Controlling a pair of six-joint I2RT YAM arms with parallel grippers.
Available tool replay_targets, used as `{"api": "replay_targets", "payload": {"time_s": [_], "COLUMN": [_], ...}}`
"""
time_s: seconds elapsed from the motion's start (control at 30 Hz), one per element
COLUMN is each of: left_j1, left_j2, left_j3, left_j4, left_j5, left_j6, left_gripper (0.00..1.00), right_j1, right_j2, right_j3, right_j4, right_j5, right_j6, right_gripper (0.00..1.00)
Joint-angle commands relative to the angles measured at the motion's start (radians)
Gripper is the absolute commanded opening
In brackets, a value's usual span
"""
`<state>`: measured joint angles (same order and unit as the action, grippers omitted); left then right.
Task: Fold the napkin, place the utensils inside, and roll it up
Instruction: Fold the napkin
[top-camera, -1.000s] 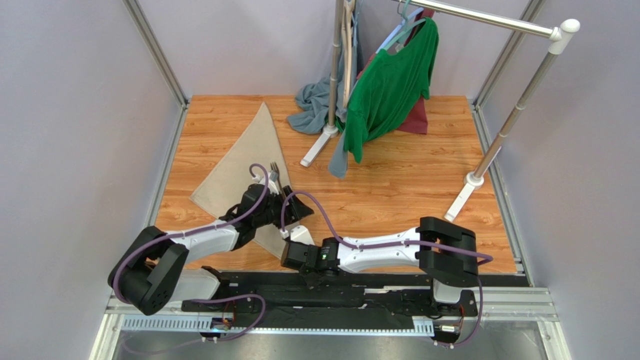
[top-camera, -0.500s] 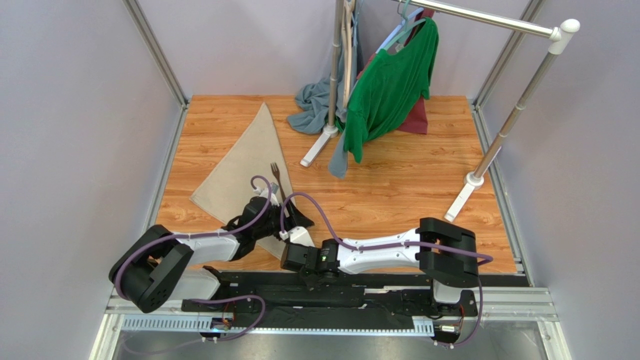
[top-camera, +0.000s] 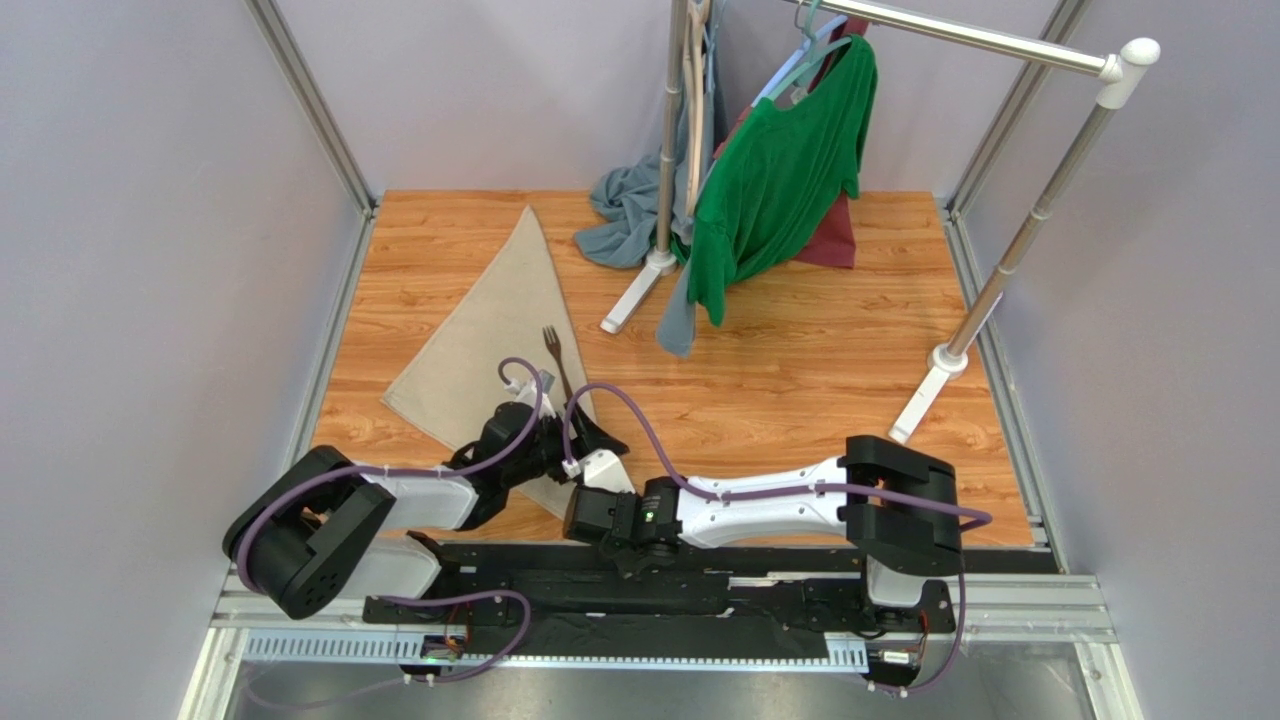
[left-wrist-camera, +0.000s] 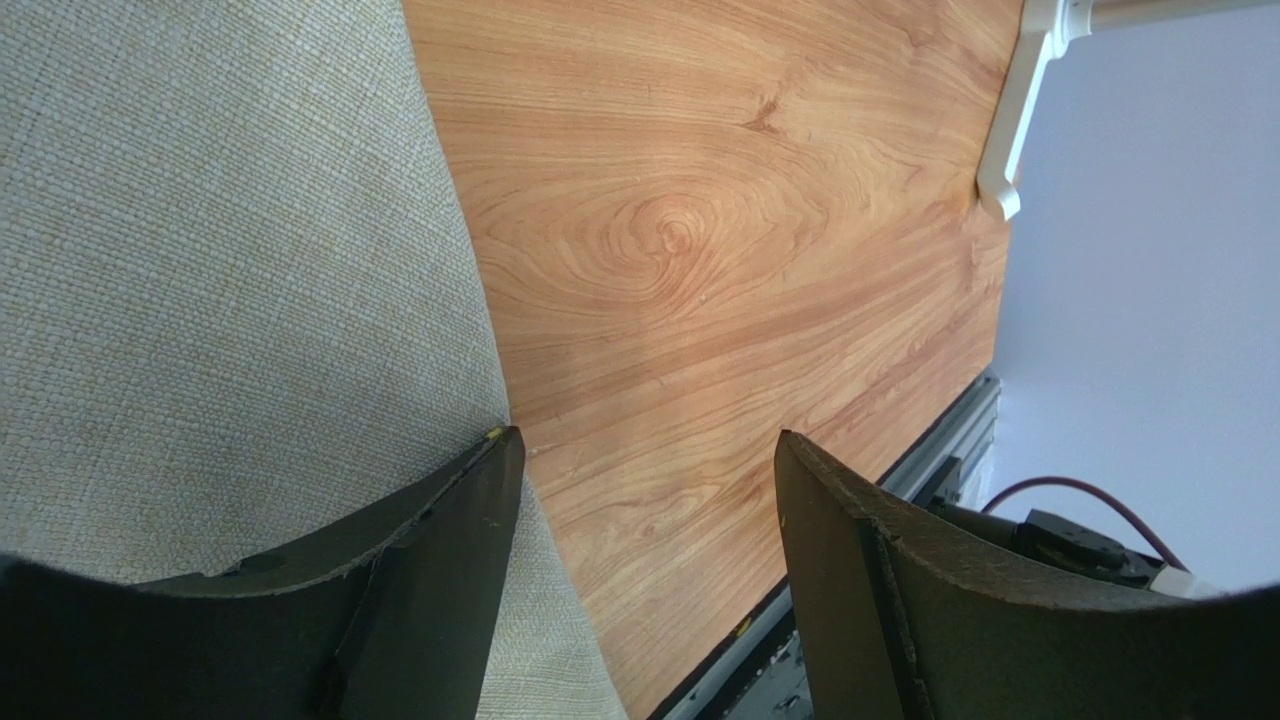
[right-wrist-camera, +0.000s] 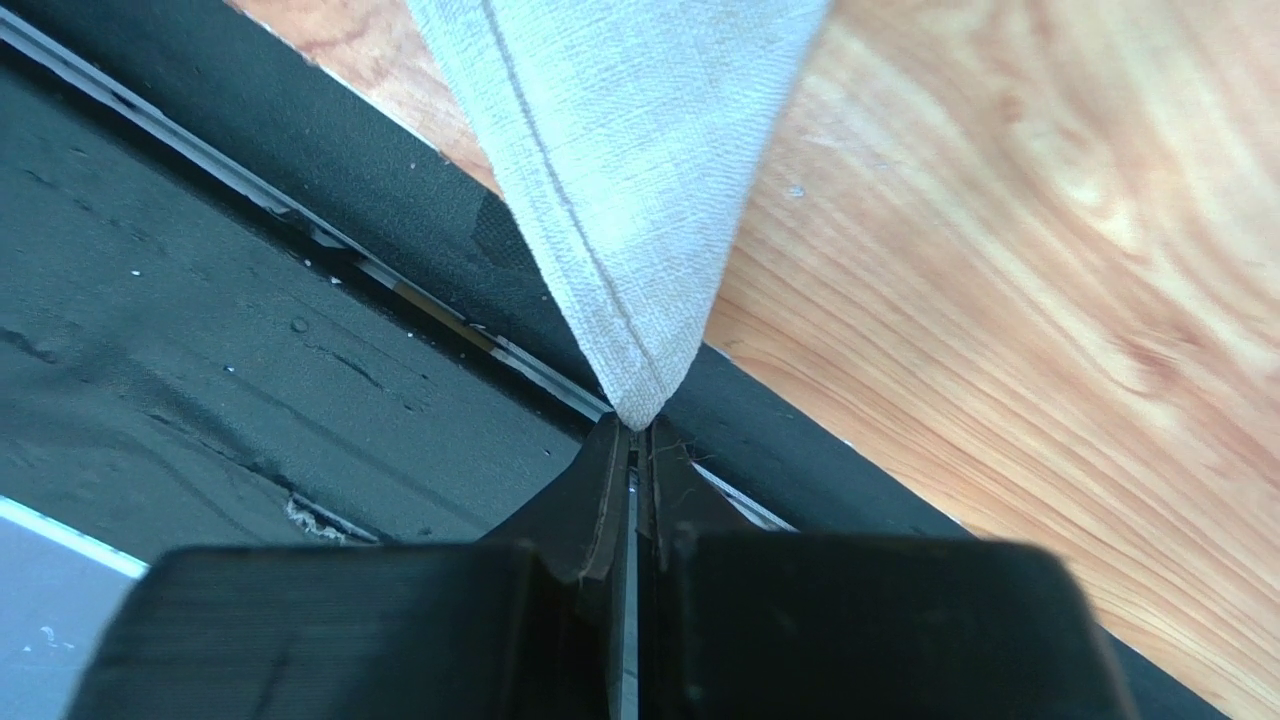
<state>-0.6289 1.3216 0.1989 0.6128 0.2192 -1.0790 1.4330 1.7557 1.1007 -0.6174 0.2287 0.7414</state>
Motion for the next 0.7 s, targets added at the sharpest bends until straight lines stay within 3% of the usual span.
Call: {"api": "replay_targets", "payload": {"time_s": [0.0, 0.67], "left_j1": [-0.009, -0.008], "left_j2": [-0.013, -0.084], "left_j3": [-0.032, -0.030], "left_j4": [-0.012, -0.090], "left_j5": [0.006, 0.023], "left_j6": [0.001, 0.031], "left_gripper": [0.72, 0.72], "right_j1": [0.010, -0.095], "right_j2": [-0.078, -0.045], "right_j3": [0.070, 0.245], "right_j4": [-0.045, -0.051], "right_j5": [0.090, 0.233], "right_j6": [0.015, -0.128], "right_gripper": [0.00, 0.00]}}
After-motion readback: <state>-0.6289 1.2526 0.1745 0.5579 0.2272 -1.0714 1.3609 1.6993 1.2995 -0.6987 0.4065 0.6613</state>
